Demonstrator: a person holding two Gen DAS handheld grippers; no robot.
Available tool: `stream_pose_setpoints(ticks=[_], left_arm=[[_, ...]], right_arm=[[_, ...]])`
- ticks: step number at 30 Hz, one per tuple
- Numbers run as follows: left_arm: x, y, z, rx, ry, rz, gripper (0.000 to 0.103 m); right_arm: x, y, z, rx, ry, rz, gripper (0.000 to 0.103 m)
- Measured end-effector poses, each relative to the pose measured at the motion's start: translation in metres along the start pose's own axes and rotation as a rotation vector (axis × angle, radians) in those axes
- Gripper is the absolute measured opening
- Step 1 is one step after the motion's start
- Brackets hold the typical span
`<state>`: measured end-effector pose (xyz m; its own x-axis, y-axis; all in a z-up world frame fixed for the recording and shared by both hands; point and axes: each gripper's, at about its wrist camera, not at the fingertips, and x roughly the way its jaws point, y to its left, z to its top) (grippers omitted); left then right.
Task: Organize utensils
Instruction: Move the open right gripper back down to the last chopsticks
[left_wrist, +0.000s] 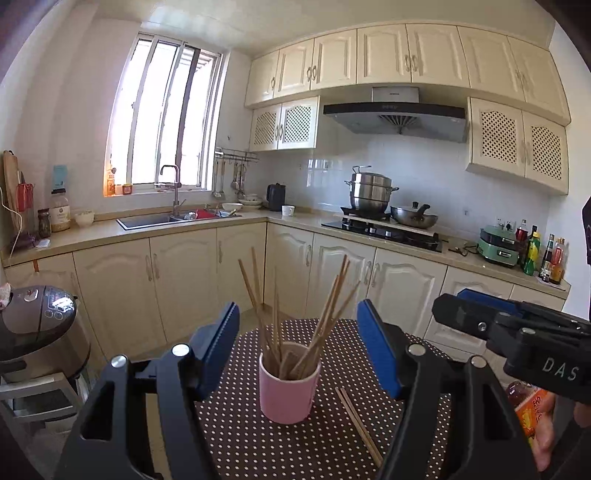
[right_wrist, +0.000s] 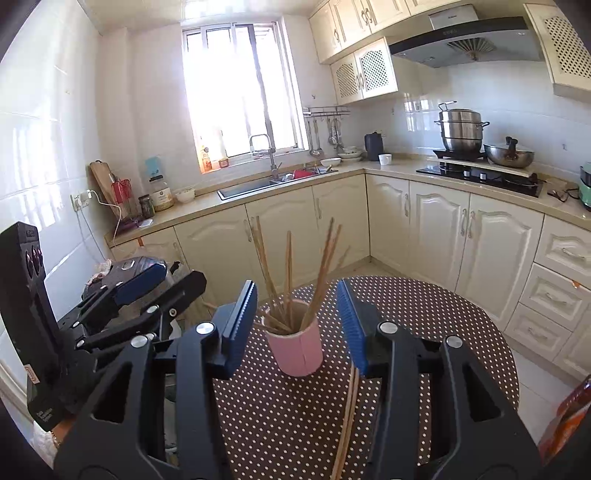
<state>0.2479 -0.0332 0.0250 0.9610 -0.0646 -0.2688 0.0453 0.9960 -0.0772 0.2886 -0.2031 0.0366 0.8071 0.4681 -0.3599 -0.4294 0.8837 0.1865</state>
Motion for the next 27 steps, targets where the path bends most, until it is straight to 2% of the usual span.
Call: stream_pose_setpoints(ticks=[14, 20, 27], left_arm=[[0.037, -0.045, -0.069, 0.035, 0.176, -0.010, 0.065], [0.067, -0.059, -0.098, 0.078, 0.297, 0.007, 0.065], [0.116, -0.074, -0.136, 0.130, 0.483, 0.030, 0.065]], right_arm=[[0.001, -0.067, -0.062, 0.100, 0.103, -0.052, 0.045], [0.015, -0.090, -0.088, 0.134, 0.156, -0.062, 0.045], [0.034, -0.117, -0.111, 0.188, 0.204, -0.065, 0.045]])
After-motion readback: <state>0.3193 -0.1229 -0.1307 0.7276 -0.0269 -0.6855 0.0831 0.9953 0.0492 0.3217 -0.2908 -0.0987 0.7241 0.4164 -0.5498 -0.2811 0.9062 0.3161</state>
